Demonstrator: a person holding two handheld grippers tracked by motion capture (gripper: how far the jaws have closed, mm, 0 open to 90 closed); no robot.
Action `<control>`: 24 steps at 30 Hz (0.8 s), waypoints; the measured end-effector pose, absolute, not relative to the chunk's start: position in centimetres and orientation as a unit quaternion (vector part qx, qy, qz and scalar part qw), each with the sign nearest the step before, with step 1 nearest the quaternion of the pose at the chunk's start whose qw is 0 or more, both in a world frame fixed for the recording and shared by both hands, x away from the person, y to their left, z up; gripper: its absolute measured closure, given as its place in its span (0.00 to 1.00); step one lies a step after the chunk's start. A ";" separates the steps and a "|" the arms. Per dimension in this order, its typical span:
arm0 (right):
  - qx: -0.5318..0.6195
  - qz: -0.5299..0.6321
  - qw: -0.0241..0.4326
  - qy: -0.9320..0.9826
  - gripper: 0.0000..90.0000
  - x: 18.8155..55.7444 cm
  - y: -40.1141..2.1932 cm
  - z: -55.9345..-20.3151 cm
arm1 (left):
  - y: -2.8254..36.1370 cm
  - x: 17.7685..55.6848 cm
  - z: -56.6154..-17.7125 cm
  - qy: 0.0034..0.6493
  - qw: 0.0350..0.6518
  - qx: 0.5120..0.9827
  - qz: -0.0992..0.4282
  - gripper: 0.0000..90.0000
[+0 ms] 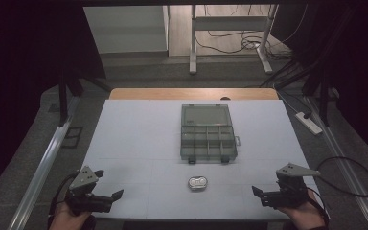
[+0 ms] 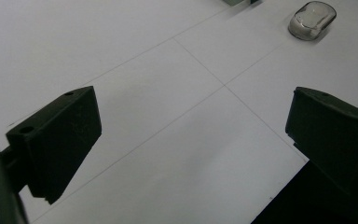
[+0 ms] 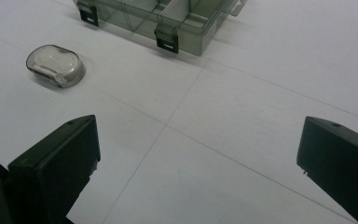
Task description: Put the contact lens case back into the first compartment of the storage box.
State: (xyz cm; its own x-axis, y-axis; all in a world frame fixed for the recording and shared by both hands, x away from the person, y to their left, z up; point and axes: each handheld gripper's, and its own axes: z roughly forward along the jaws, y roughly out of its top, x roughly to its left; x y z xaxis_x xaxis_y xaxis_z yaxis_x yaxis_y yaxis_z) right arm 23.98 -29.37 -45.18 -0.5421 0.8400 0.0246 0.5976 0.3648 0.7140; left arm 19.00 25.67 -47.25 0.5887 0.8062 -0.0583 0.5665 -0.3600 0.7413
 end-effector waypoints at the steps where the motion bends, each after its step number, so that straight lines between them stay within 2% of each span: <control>1: 0.446 0.345 0.175 0.807 0.00 24.0 -29.4 -45.2 | 25.7 19.0 -47.3 0.424 0.374 0.809 0.160 0.04; 24: 0.427 0.326 0.159 0.828 0.00 24.2 -28.8 -45.4 | 25.7 19.0 -47.3 0.425 0.375 0.808 0.160 0.04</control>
